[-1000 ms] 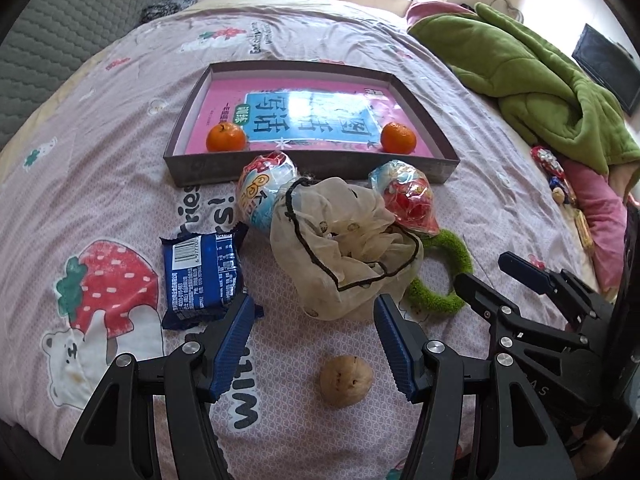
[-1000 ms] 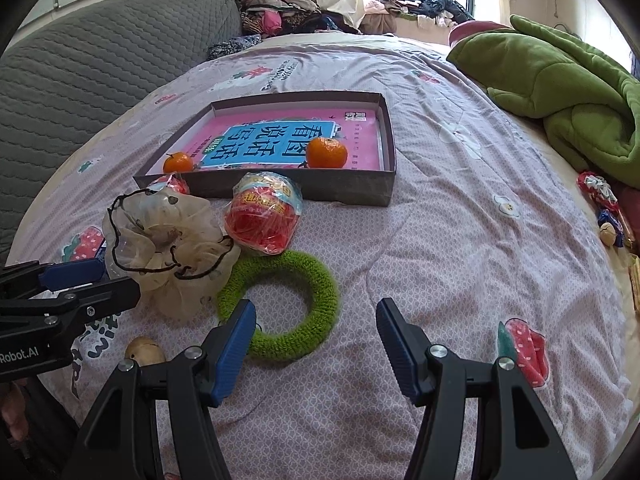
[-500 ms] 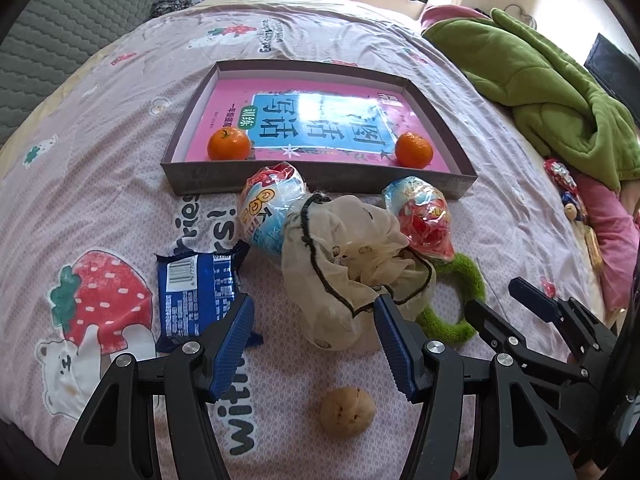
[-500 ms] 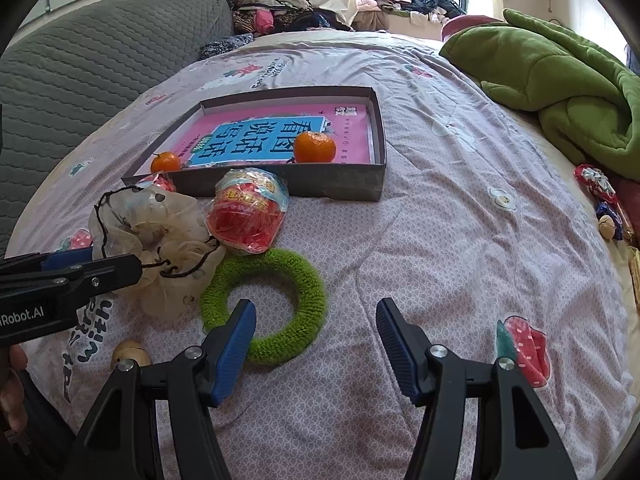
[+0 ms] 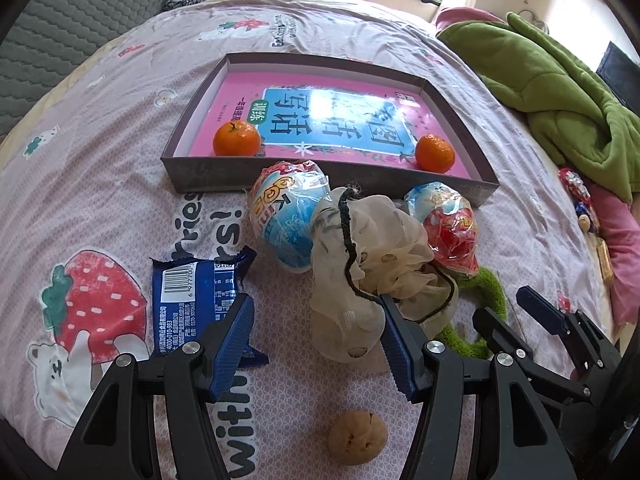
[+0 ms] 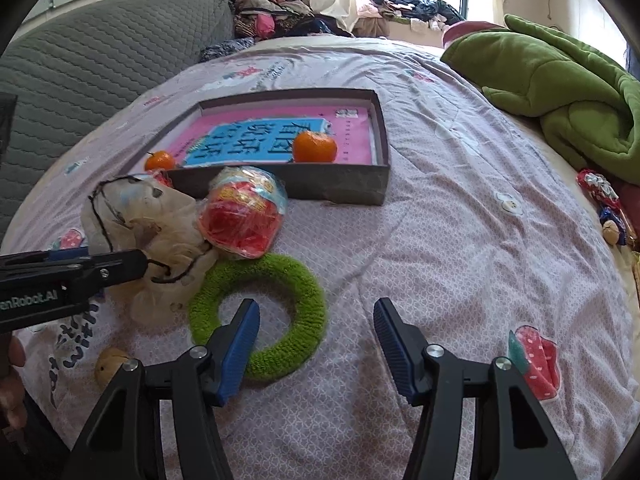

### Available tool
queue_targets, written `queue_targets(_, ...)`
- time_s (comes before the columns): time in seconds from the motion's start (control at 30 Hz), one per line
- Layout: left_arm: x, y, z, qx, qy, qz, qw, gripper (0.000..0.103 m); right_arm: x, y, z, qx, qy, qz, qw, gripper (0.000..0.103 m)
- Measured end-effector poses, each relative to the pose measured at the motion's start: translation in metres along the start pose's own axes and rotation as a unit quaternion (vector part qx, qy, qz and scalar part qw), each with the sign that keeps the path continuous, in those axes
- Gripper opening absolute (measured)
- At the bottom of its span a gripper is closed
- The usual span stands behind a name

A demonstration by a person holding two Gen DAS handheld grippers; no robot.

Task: Organize objects
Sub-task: 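Close the left gripper on the mesh bag while the right grips the green fuzzy ring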

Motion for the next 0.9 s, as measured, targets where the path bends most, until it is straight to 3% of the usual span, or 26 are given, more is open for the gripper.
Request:
queue_targets(0.13,-0.001,0.000,0.000,0.005,-0.004,-0.004,1.0000,0.062,-0.003,-0.002,-0.002,-0.003,0.006,0.003,1.000,0.048)
queue_targets(0.4,0.000,-0.006,-0.004,-0.002,-0.029,-0.011,0.9995,0.020,-0.007,-0.005,-0.009,-0.012,0.025,0.003,1.000,0.031)
queue_targets(0.6,0.001,-0.010,0.000,0.005,-0.040,-0.022,0.9989,0.013,-0.009,-0.006,-0.007,-0.008,0.042,0.002,0.999,0.019)
queue_targets(0.9,-0.003,-0.019,0.013,0.015,-0.040,-0.038,0.9984,0.012,-0.020,-0.003,0.007,0.005,0.062,0.016,0.998,0.017)
Point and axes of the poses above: each gripper's, at about its wrist camera, not at the fingertips, and z roughly against the way its jaws point, x to its right, y to its top, the point moved 3 cm from there along -z, roughly the way its jaws point, and after that the axes turned 9 degrees about z, right-handed, at the moved point
